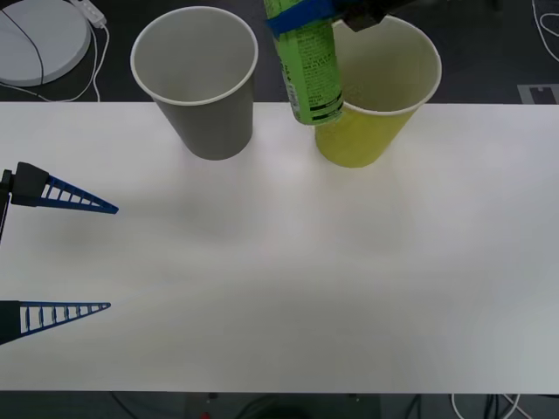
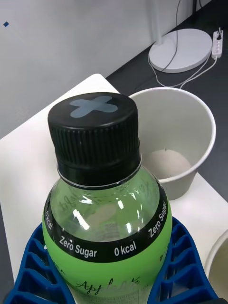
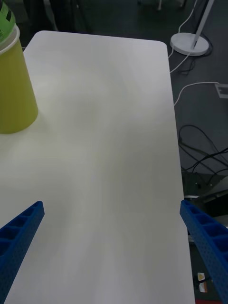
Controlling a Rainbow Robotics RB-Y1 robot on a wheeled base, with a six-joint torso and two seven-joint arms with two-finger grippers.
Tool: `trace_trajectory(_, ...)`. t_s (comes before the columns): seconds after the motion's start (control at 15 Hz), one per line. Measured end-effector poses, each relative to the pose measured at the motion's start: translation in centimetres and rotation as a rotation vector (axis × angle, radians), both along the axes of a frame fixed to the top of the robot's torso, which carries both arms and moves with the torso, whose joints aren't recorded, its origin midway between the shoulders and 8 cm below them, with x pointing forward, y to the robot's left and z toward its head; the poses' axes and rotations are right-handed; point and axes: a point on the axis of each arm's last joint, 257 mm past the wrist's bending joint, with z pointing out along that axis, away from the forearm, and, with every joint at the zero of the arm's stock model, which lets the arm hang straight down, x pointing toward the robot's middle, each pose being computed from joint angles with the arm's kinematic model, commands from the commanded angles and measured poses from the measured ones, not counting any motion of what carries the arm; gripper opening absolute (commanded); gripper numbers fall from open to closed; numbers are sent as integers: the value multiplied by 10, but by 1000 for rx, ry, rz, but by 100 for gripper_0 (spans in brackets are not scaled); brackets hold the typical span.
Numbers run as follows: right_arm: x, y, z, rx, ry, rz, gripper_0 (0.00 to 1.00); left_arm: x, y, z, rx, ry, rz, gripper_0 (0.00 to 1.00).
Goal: Put the can into the green bin and the plastic bottle into the gray bin
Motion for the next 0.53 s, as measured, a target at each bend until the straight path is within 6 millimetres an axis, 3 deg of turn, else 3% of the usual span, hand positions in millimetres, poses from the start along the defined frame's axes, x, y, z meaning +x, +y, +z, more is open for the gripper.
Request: trace_trajectory(0.53,35,29,8,-18,20,-35,0,0,0,0,0,0,0,100)
